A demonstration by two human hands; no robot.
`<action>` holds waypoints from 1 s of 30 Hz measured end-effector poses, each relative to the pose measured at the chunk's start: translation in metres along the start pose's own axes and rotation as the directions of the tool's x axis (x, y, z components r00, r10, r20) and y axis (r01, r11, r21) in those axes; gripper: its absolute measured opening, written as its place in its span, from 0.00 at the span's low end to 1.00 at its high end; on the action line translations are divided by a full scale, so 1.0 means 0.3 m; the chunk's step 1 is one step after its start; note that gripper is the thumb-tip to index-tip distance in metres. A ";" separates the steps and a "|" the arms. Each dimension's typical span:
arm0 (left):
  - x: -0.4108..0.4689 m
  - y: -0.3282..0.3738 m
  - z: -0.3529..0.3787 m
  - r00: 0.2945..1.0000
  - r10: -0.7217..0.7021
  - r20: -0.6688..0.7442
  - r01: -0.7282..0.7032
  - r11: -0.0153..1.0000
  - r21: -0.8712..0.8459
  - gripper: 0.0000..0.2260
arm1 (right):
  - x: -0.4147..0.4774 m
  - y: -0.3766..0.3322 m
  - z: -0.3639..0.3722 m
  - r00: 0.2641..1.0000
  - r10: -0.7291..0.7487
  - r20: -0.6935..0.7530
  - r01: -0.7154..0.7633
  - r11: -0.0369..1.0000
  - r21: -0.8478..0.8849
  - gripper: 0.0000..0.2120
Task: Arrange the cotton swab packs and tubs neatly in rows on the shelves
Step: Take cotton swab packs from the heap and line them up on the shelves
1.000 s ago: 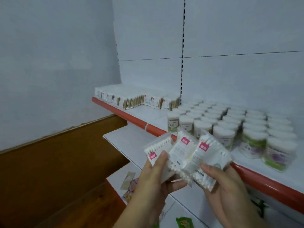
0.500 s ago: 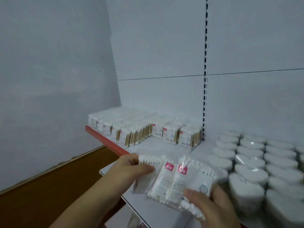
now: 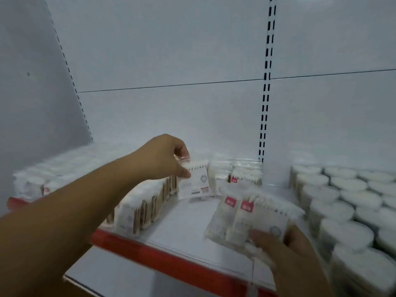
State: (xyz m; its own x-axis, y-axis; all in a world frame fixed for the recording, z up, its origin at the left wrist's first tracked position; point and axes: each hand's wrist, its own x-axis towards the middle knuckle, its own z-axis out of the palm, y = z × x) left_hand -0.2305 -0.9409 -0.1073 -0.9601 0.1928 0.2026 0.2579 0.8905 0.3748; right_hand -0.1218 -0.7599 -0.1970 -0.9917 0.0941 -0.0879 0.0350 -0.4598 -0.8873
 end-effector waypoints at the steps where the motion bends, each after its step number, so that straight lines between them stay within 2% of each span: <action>1: 0.050 -0.025 0.008 0.999 0.033 0.030 -0.035 0.997 0.068 0.14 | -0.005 -0.015 -0.025 0.993 -0.122 -0.006 0.122 0.985 0.120 0.13; 2: 0.095 -0.050 0.022 0.996 0.064 0.062 -0.071 0.990 0.125 0.14 | 0.019 -0.004 -0.037 0.983 -0.179 -0.048 0.183 0.976 0.116 0.12; 3: 0.133 -0.076 0.040 0.991 0.094 0.092 -0.109 0.979 0.173 0.14 | 0.061 -0.014 -0.061 0.966 -0.209 -0.149 0.218 0.975 0.049 0.11; 4: 0.164 -0.100 0.059 0.986 0.115 0.117 -0.139 0.966 0.217 0.13 | 0.075 -0.007 -0.057 0.952 -0.264 -0.155 0.276 0.959 0.063 0.11; 5: 0.186 -0.122 0.078 0.983 0.129 0.134 -0.161 0.951 0.265 0.12 | 0.083 0.012 -0.053 0.957 -0.258 -0.133 0.271 0.958 0.094 0.11; 7: 0.214 -0.159 0.112 0.978 0.158 0.139 -0.201 0.901 0.385 0.11 | 0.114 0.013 -0.046 0.959 -0.221 -0.177 0.247 0.959 0.140 0.12; 10: 0.242 -0.194 0.147 0.966 0.205 0.160 -0.260 0.804 0.535 0.11 | 0.140 0.019 -0.029 0.957 -0.223 -0.188 0.247 0.963 0.111 0.10; 14: 0.245 -0.193 0.129 0.947 0.204 0.246 -0.315 0.731 0.605 0.20 | 0.145 0.024 -0.010 0.952 -0.229 -0.202 0.242 0.969 0.042 0.14; 15: 0.235 -0.180 0.107 0.941 0.245 0.234 -0.335 0.769 0.544 0.22 | 0.143 0.021 -0.007 0.952 -0.238 -0.191 0.248 0.968 0.032 0.17; 16: 0.222 -0.158 0.080 0.931 0.312 0.190 -0.363 0.848 0.387 0.22 | 0.140 0.018 -0.005 0.953 -0.247 -0.174 0.256 0.966 0.027 0.20; 17: 0.206 -0.129 0.054 0.918 0.367 0.151 -0.386 0.915 0.121 0.20 | 0.142 0.017 -0.007 0.953 -0.257 -0.158 0.262 0.965 0.013 0.21; 18: 0.183 -0.093 0.031 0.901 0.401 0.164 -0.367 0.907 -0.204 0.20 | 0.140 0.015 0.000 0.956 -0.261 -0.134 0.264 0.964 0.007 0.22; 19: 0.157 -0.053 0.015 0.861 0.446 0.243 -0.300 0.832 -0.466 0.21 | 0.141 0.018 0.001 0.959 -0.266 -0.096 0.267 0.964 0.000 0.23; 20: 0.137 -0.020 0.015 0.805 0.495 0.327 -0.240 0.776 -0.583 0.23 | 0.139 0.019 0.009 0.962 -0.266 -0.058 0.266 0.964 -0.007 0.23; 22: 0.113 0.016 0.046 0.712 0.581 0.394 -0.267 0.743 -0.613 0.21 | 0.133 0.023 0.020 0.965 -0.260 0.027 0.260 0.966 -0.008 0.25; 23: 0.108 0.019 0.059 0.706 0.603 0.371 -0.317 0.738 -0.596 0.19 | 0.129 0.022 0.017 0.962 -0.266 0.062 0.267 0.964 -0.005 0.28; 25: 0.122 0.001 0.068 0.745 0.597 0.297 -0.354 0.732 -0.582 0.15 | 0.109 0.006 0.011 0.944 -0.323 0.063 0.325 0.946 -0.021 0.31; 26: 0.134 -0.013 0.066 0.765 0.580 0.281 -0.327 0.725 -0.607 0.15 | 0.096 -0.011 0.007 0.931 -0.364 0.023 0.365 0.929 -0.060 0.26; 28: 0.155 -0.040 0.063 0.795 0.536 0.283 -0.261 0.724 -0.638 0.15 | 0.087 -0.044 -0.017 0.883 -0.453 -0.122 0.434 0.888 -0.152 0.08; 30: 0.182 -0.058 0.080 0.841 0.492 0.225 -0.323 0.790 -0.520 0.13 | 0.099 -0.062 -0.040 0.820 -0.500 -0.277 0.411 0.852 -0.323 0.06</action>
State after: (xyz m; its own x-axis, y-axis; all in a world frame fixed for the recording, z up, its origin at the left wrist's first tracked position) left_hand -0.2900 -0.9362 -0.1244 -0.7048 0.6930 0.1513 0.5706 0.4272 0.7013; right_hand -0.1505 -0.7381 -0.1886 -0.7967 0.5519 0.2465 -0.3374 -0.0677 -0.9389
